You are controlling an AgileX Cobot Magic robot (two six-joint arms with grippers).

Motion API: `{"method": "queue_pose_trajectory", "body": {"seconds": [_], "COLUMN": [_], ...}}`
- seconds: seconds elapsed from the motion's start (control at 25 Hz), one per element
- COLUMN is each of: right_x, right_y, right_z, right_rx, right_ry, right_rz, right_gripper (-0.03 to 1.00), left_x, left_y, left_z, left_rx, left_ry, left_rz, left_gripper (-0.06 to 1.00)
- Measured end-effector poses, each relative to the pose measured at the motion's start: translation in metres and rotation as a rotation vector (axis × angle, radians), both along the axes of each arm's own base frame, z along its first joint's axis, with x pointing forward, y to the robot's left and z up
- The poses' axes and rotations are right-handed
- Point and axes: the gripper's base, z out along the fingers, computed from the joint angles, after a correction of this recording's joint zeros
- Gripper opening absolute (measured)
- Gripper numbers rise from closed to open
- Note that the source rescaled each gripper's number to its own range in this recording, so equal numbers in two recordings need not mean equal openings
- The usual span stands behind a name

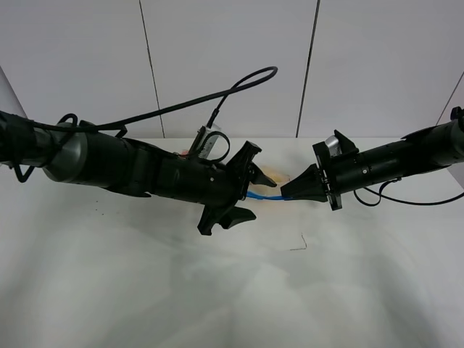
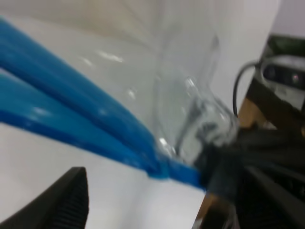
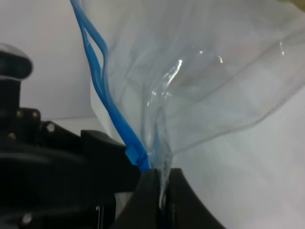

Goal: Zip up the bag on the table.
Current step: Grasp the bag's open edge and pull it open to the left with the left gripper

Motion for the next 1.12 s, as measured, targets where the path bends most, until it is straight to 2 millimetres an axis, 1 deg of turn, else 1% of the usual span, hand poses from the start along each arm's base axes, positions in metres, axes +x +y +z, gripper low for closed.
{"method": "queue_pose_trajectory", "body": {"seconds": [0.08,0.2,0.4,0.6,0.68,0.8,1.0,1.12], "right_x": [0.0,0.0,0.0,0.0,0.0,0.0,0.0,0.0], "right_y": [0.0,0.0,0.0,0.0,0.0,0.0,0.0,0.0], "right_z": [0.0,0.0,0.0,0.0,0.0,0.0,0.0,0.0], "right_rx": [0.0,0.0,0.0,0.0,0.0,0.0,0.0,0.001], "right_ry": [0.0,0.0,0.0,0.0,0.0,0.0,0.0,0.0], "right_rz": [0.0,0.0,0.0,0.0,0.0,0.0,0.0,-0.001], "right_gripper": [0.0,0.0,0.0,0.0,0.0,0.0,0.0,0.0], "left_x": [0.001,-0.002,-0.008,-0.004,-0.003,-0.003,-0.004,-0.002], "left_y": [0.001,-0.003,-0.009,-0.006,-0.005,-0.005,-0.008,-0.011], "left_z": [-0.001,-0.002,-0.004,-0.005,-0.005,-0.004,-0.003,0.002], "left_rx": [-0.015,-0.032,0.007,0.019,0.02,0.007,-0.028,-0.05], "left_ry": [0.045,0.107,0.107,0.109,0.111,0.125,0.162,0.158], "left_rz": [0.061,0.138,0.21,0.291,0.306,0.318,0.321,0.316], "left_gripper": [1.0,1.0,0.99,0.86,0.82,0.8,0.8,0.8]}}
